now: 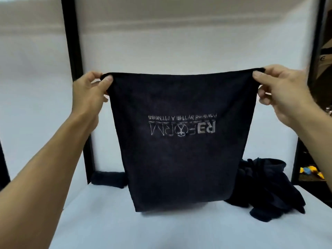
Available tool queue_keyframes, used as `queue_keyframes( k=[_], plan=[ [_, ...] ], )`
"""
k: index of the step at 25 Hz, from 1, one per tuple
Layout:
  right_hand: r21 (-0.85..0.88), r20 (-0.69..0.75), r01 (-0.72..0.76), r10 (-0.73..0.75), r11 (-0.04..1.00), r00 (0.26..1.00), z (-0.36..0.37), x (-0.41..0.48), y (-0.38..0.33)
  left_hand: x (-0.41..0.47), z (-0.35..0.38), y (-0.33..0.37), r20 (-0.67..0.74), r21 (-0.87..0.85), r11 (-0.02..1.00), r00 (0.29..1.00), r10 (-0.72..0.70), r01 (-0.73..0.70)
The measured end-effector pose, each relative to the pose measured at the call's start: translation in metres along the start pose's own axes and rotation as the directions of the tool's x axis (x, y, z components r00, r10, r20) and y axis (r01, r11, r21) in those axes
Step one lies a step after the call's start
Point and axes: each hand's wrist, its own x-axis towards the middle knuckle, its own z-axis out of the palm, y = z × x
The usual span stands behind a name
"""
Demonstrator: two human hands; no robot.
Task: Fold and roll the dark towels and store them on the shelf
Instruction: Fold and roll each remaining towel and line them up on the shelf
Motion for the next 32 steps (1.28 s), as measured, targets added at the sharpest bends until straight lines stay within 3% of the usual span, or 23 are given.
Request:
queue_keyframes(
  k=[5,9,12,14,18,21,23,25,27,29,32],
  plan=[
    [-0.254,0.064,-0.252,0.276,0.934,0.959,0.017,-0.011,0.115,-0.032,0.029,-0.123,0.071,0.132,0.936,0.938,-0.338,0.327],
    [-0.459,0.040,-0.471,0.546,0.754,0.837,0.036,-0.045,0.274,-0.080,0.054,-0.269,0.068,0.367,0.710,0.744,-0.665,0.601],
    [-0.544,0.083,-0.580,0.727,0.606,0.682,0.054,-0.073,0.381,-0.122,0.068,-0.367,0.105,0.539,0.555,0.604,-0.790,0.633],
    [-0.576,0.106,-0.567,0.741,0.589,0.663,0.062,-0.090,0.414,-0.138,0.072,-0.397,0.130,0.662,0.537,0.626,-0.769,0.522],
    [-0.679,0.097,-0.427,0.649,0.597,0.755,0.066,-0.106,0.415,-0.152,0.068,-0.397,0.157,0.719,0.587,0.736,-0.659,0.371],
    [-0.772,0.135,-0.312,0.623,0.554,0.771,0.060,-0.136,0.391,-0.170,0.042,-0.374,0.205,0.771,0.569,0.735,-0.646,0.285],
    [-0.780,0.161,-0.286,0.619,0.557,0.768,0.056,-0.148,0.376,-0.174,0.025,-0.356,0.262,0.805,0.548,0.694,-0.671,0.226],
    [-0.679,0.184,-0.349,0.610,0.646,0.771,0.055,-0.144,0.364,-0.173,0.016,-0.346,0.309,0.781,0.583,0.674,-0.671,0.223],
    [-0.601,0.182,-0.414,0.622,0.683,0.762,0.060,-0.134,0.361,-0.175,0.013,-0.343,0.289,0.736,0.624,0.711,-0.641,0.264],
    [-0.644,0.137,-0.429,0.647,0.634,0.750,0.063,-0.132,0.372,-0.180,0.014,-0.346,0.174,0.741,0.594,0.765,-0.620,0.313],
    [-0.764,0.043,-0.398,0.655,0.508,0.754,0.064,-0.135,0.392,-0.182,0.017,-0.355,0.052,0.763,0.522,0.768,-0.638,0.381]
  ],
)
